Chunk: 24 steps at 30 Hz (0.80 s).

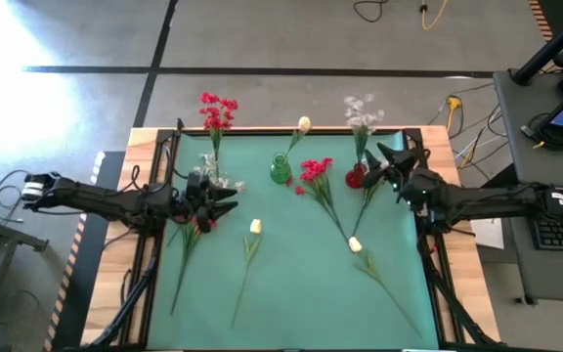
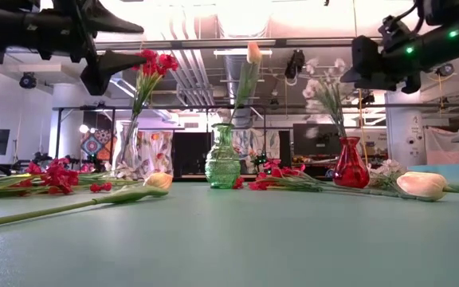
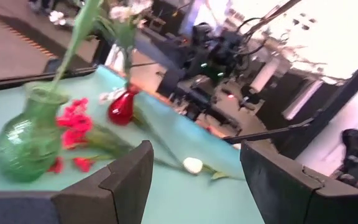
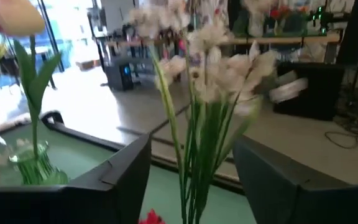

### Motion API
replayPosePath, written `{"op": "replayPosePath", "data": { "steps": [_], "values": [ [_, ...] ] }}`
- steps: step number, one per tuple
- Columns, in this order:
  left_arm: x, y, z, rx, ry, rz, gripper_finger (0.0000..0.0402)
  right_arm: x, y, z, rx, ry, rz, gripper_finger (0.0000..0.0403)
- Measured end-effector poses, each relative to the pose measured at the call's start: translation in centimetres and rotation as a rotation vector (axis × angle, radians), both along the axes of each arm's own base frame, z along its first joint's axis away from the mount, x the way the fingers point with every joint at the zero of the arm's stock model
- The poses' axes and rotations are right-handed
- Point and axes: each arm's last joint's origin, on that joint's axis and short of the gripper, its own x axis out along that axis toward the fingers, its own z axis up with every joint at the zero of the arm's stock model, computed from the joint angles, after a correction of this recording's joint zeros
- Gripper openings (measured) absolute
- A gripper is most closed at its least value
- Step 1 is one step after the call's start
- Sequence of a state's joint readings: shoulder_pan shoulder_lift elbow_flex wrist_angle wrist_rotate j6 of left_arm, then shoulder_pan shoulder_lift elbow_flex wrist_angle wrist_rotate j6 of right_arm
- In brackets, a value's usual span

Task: Sort flowers into vase by color
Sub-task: Put the left white tulip into the green vase

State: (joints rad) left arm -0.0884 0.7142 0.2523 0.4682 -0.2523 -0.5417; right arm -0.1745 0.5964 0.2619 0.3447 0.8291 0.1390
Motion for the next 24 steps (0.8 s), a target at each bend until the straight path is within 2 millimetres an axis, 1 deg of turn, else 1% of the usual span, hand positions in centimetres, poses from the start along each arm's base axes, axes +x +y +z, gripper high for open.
{"op": "replayPosePath", "data": {
  "steps": [2,7,9,12,14,16,20,24],
  "values": [
    [0.3,-0.3,0.2,-0.003,-0.026,-0.015,0.0231,0.1,0.0,0.5,0.024,0.027,0.001,0.0234],
    [1.7,-1.1,0.7,-0.026,0.042,-0.053,0.0231,0.3,0.1,1.8,0.078,0.08,0.037,0.026],
    [2.3,-1.6,0.7,-0.062,0.134,-0.067,0.0231,0.3,0.3,2.4,0.101,0.096,0.046,0.0268],
    [3.1,-2.5,0.6,-0.136,0.352,-0.08,0.0231,0.2,0.6,2.9,0.145,0.112,0.056,0.0277],
    [3.4,-3.4,0.5,-0.187,0.502,-0.076,0.0231,0.1,0.8,3.1,0.174,0.118,0.066,0.0281],
    [3.8,-4.5,0.2,-0.23,0.615,-0.076,0.0231,0.1,1.1,3.2,0.19,0.12,0.083,0.0284],
    [5.3,-6.9,-0.6,-0.3,0.707,-0.087,0.0231,0.3,1.8,3.7,0.199,0.099,0.126,0.0288],
    [7.0,-8.4,-2.0,-0.34,0.787,-0.045,0.0231,0.4,2.4,4.0,0.196,0.092,0.168,0.0288]
  ]
}}
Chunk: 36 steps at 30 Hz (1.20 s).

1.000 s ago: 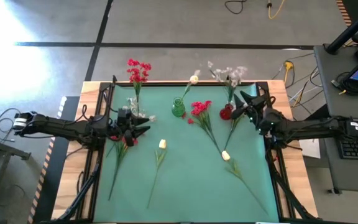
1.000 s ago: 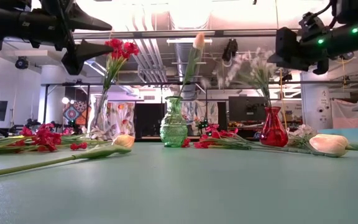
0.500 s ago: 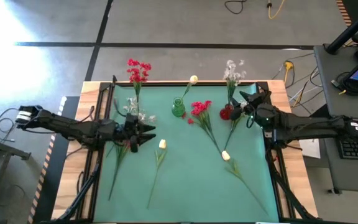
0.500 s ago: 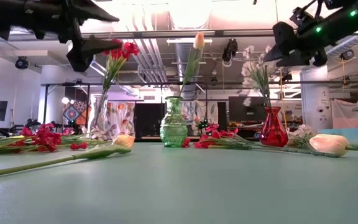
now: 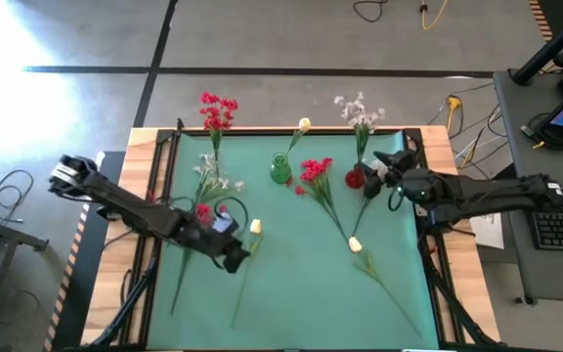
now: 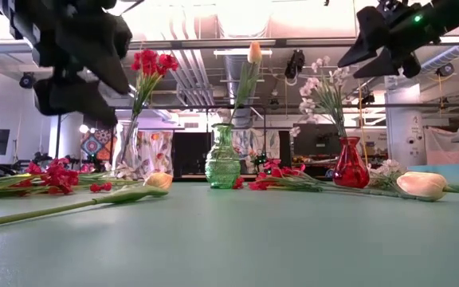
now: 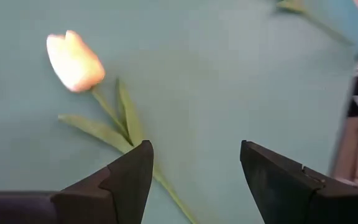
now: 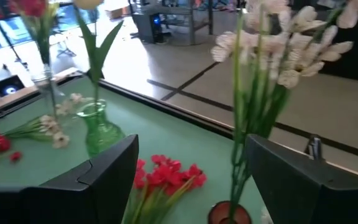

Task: Sort flowers into vase by color
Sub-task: Put the left white tulip into the green vase

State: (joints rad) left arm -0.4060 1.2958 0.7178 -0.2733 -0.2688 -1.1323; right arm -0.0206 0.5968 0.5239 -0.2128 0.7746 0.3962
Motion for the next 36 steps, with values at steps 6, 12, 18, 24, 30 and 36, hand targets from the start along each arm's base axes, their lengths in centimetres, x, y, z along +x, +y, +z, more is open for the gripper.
{"op": "replayPosePath", "data": {
  "steps": [6,12,18,24,30,36],
  "values": [
    [2.7,-1.3,-2.0,0.038,0.194,0.059,0.0231,0.1,0.7,0.2,0.0,-0.008,0.048,0.0287],
    [4.8,-2.3,-2.9,0.153,0.441,0.078,0.0231,0.2,1.1,0.3,-0.001,-0.01,0.074,0.0289],
    [5.9,-3.1,-5.0,0.21,0.504,0.112,0.0225,0.2,1.4,0.3,-0.001,-0.014,0.097,0.0289],
    [6.0,-3.5,-5.9,0.201,0.514,0.141,0.0205,0.2,1.5,0.3,-0.001,-0.014,0.104,0.029],
    [6.2,-3.7,-6.1,0.193,0.499,0.138,0.0171,0.2,1.5,0.3,-0.001,-0.014,0.104,0.0288],
    [6.1,-3.8,-6.1,0.199,0.499,0.124,0.0139,0.2,1.5,0.3,0.003,-0.018,0.103,0.0292]
  ]
}}
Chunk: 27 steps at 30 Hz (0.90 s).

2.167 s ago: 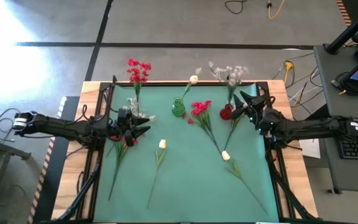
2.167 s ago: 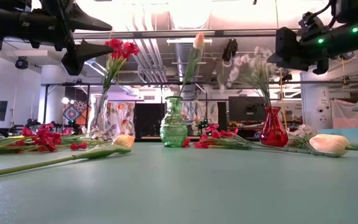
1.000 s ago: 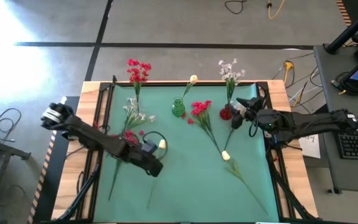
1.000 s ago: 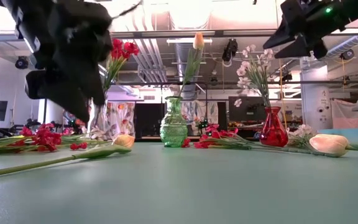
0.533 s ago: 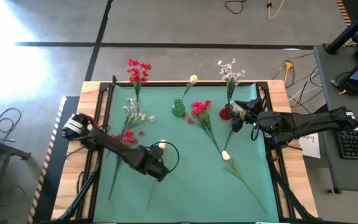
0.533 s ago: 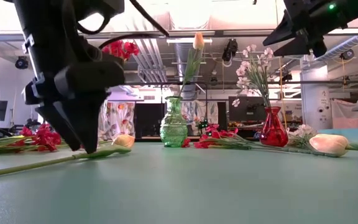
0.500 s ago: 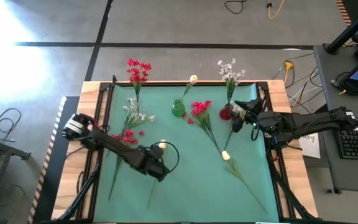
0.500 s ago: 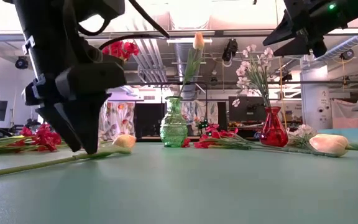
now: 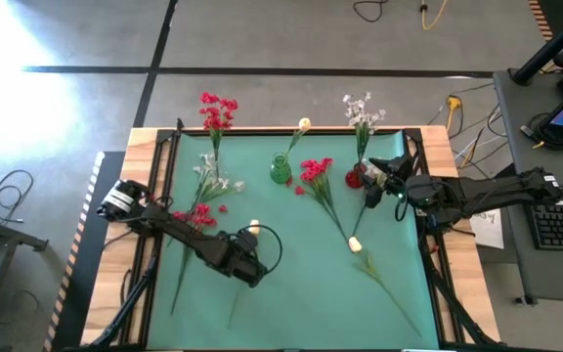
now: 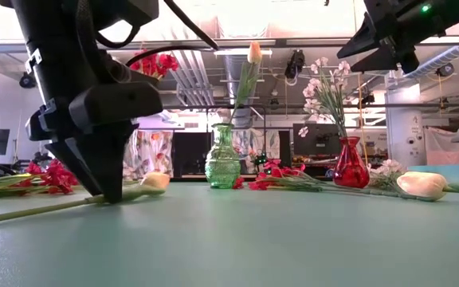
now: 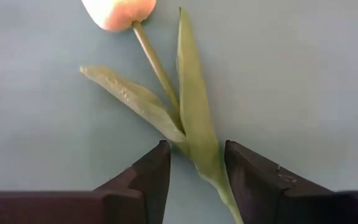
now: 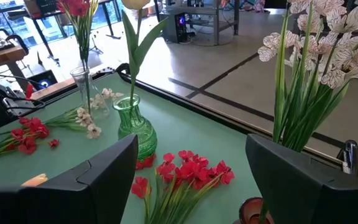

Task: Sort flowers into vase by color
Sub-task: Put the left white tulip into the green vase

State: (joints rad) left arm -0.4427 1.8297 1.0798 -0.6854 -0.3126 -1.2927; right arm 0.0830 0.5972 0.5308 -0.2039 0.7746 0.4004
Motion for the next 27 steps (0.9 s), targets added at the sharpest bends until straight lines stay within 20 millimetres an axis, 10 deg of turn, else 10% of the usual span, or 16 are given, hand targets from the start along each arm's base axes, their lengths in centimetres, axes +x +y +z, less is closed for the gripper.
{"op": "replayPosePath", "data": {
  "steps": [16,27],
  "values": [
    [-0.1,0.1,0.4,0.034,0.011,-0.078,0.0004,0.1,0.3,0.1,0.017,-0.011,0.054,0.029],
    [-1.1,1.2,8.6,0.204,-0.32,-0.247,0.0,0.2,1.7,0.4,0.023,-0.052,0.145,0.0288]
  ]
}}
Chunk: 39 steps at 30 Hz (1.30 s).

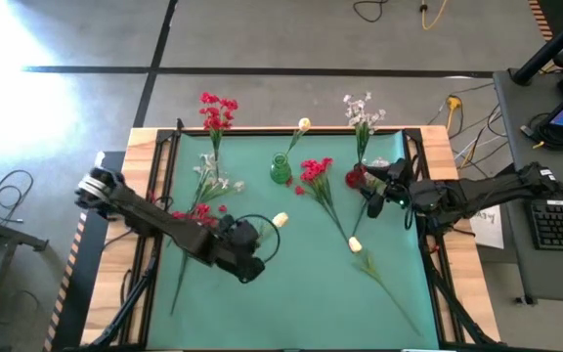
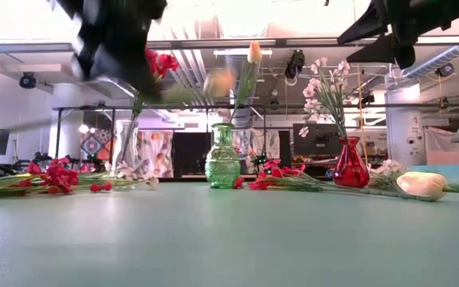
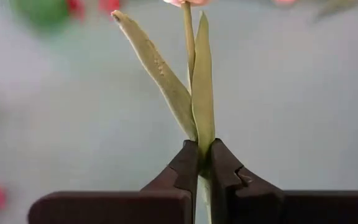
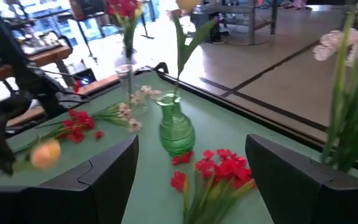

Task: Sort flowers into vase by color
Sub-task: Put the left white tulip into the green vase

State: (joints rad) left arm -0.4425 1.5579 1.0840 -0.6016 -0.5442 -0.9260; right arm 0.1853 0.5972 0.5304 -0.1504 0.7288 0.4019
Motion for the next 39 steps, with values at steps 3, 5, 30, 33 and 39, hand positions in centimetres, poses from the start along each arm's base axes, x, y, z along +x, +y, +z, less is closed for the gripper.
{"op": "replayPosePath", "data": {
  "steps": [3,5,30,33,39],
  "values": [
    [-0.2,0.6,3.3,0.07,-0.157,-0.089,0.0,0.0,0.4,0.1,0.003,-0.017,0.027,0.0286],
    [-0.4,1.1,5.6,0.149,-0.267,-0.154,0.0,0.0,0.6,0.2,0.004,-0.021,0.042,0.0286],
    [-1.3,19.4,11.1,0.737,-0.973,-0.169,0.0,2.1,1.5,-0.7,-0.001,-0.005,0.06,0.0287],
    [-0.9,21.1,10.4,0.735,-0.98,-0.146,0.0,2.2,1.6,-0.8,-0.002,0.001,0.06,0.0289],
    [0.1,22.6,9.2,0.756,-1.006,-0.167,0.0,2.2,1.6,-0.8,-0.003,0.001,0.06,0.0288]
  ]
}}
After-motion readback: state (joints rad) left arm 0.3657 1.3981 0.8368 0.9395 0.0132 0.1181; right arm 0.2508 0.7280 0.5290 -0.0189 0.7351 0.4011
